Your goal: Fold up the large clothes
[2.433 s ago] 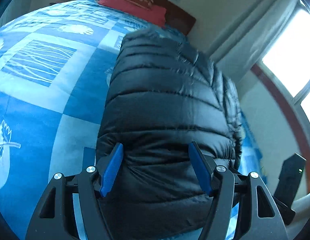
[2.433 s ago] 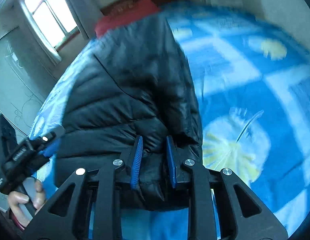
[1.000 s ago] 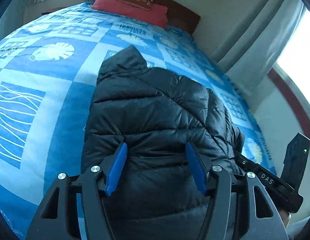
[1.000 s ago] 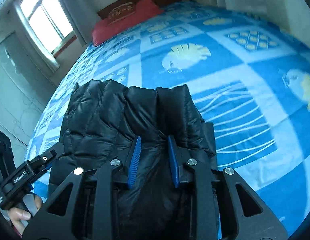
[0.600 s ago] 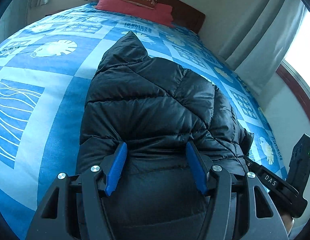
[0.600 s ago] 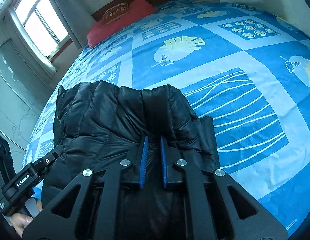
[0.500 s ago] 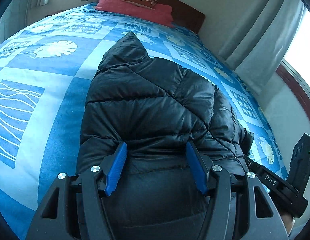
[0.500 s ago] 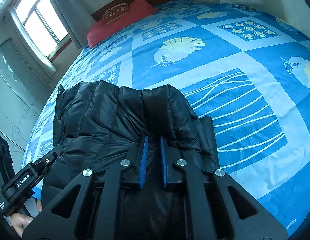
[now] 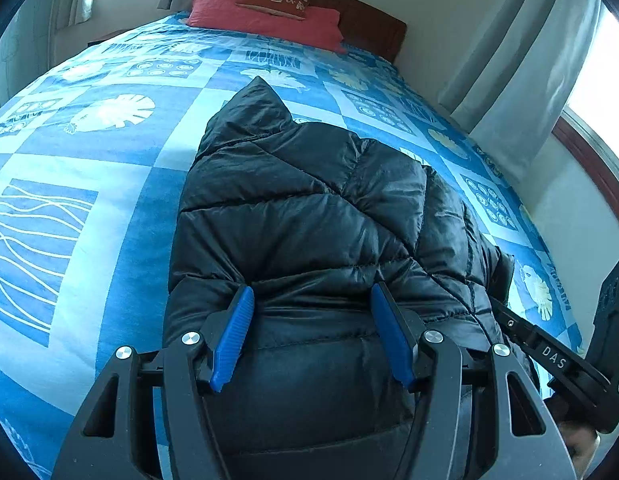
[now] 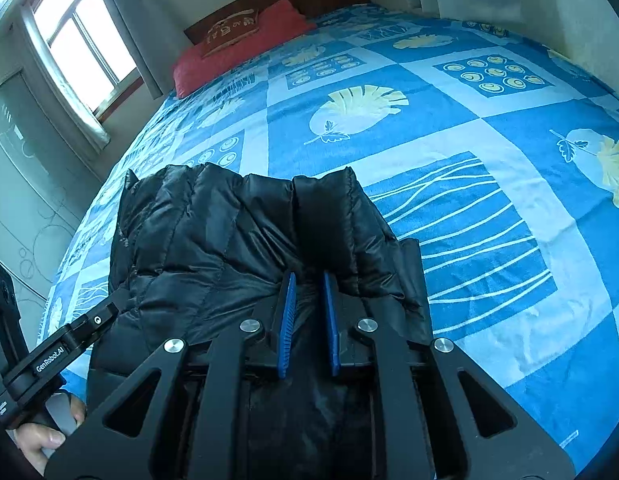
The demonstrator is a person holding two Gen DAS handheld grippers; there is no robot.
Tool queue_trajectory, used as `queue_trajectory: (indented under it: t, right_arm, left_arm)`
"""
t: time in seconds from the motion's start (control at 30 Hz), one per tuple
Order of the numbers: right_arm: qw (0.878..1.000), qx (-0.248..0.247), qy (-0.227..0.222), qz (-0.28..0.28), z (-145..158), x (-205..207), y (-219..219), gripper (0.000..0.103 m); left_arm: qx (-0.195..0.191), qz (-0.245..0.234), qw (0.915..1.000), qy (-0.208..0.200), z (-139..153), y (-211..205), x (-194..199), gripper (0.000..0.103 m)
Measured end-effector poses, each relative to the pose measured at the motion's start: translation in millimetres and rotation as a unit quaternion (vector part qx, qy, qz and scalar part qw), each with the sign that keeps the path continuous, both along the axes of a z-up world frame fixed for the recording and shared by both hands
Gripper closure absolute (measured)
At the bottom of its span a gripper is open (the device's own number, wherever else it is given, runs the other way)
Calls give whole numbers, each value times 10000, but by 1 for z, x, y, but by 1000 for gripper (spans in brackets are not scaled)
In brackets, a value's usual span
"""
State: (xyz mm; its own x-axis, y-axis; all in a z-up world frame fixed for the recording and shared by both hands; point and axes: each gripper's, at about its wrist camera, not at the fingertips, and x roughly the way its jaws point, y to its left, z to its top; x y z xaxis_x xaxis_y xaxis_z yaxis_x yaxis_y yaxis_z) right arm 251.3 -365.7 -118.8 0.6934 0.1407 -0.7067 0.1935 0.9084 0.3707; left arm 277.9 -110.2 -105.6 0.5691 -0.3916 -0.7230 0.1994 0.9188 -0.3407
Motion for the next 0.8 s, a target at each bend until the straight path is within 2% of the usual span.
queue_trajectory:
  t: [0.07, 0.1, 0.17, 0.23, 0.3, 0.4, 0.5, 0.67, 0.77, 0.8]
  right_arm:
    - [10000, 37, -67, -14, 6, -6, 1, 78]
    - [9999, 49, -109, -26, 10, -10, 1, 70]
    - [9997, 22, -215, -96, 19, -19, 0, 60]
    - [9993, -31, -302, -213, 27, -28, -3, 44]
    - [9987, 39, -386, -342, 33, -41, -12, 40]
    - [9972, 518, -347, -414, 28, -55, -27, 35]
    - [9917, 1183, -216, -451, 12, -65, -41, 30]
    - [9833, 1754, 69, -480, -20, -68, -53, 25]
    - [9766, 2094, 159, -460, -39, -64, -57, 19]
    - [9739, 2217, 181, -445, -46, -63, -58, 16]
  left_arm:
    - [-21, -21, 10000, 20, 5, 2, -2, 43]
    - [-56, -24, 10000, 31, 7, 5, -3, 43]
    - [-254, 51, 9996, 82, 13, 15, -6, 42]
    - [-509, 221, 9984, 150, 17, 28, -10, 38]
    - [-688, 410, 9966, 204, 18, 43, -16, 33]
    - [-1135, 729, 9901, 388, 11, 69, -26, 28]
    - [-1894, 862, 9750, 780, -7, 91, -36, 26]
    - [-2586, 1174, 9492, 1353, -43, 107, -47, 24]
    - [-2986, 1221, 9337, 1556, -57, 109, -47, 22]
    - [-3178, 1228, 9255, 1653, -63, 108, -45, 20]
